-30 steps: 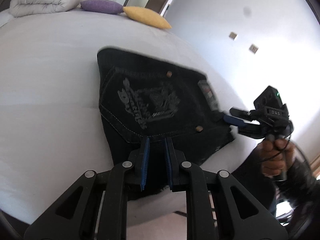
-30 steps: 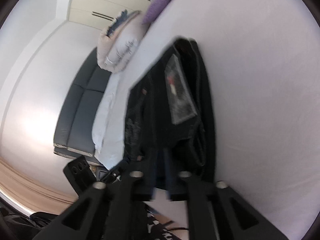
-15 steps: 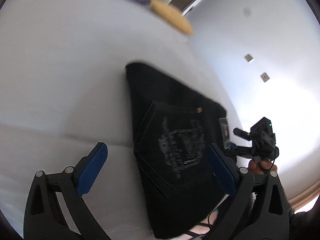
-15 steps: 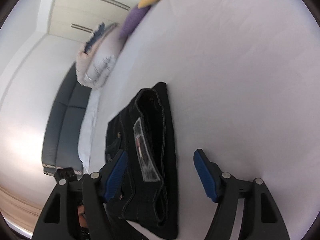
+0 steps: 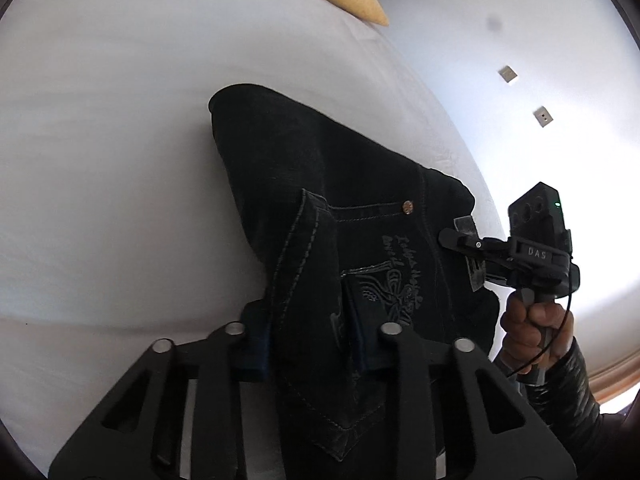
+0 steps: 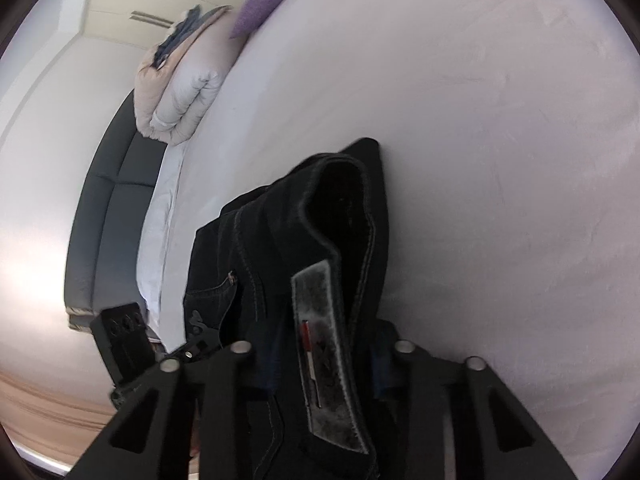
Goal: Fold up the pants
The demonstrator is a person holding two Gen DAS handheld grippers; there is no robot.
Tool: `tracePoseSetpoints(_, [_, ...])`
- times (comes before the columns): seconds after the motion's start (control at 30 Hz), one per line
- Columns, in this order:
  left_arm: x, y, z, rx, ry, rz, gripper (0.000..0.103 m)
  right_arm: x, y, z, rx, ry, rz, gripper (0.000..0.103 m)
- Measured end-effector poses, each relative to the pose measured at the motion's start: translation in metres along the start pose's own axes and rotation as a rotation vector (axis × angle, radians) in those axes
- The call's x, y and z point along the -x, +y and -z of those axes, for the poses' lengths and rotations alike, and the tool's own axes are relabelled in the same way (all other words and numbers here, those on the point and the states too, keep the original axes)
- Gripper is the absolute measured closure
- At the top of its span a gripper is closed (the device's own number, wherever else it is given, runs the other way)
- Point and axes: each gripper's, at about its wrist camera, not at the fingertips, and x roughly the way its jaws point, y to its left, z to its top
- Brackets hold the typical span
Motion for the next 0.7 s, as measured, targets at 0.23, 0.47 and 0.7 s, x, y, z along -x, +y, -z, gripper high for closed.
tracePoseSetpoints(0.23, [0.029, -0.045, -0.028, -0.089, -0.087, 0.012, 0.086, 0.040, 0.040, -0.014, 0.100, -0.092, -0.042, 0.084])
tracePoseSetpoints(0.47, [0.019, -0.062, -0.089, -0.152, -0.123, 0.030, 0.086, 0.075, 0.032, -0.071, 0.103, -0.158, -0.048, 0.084])
tracePoseSetpoints(0.7, [-0.039, -0.045, -0.131, -0.121, -0.086, 0.012, 0.086, 0.055, -0.008, -0.119, 0.056, -0.154, 0.005, 0.084])
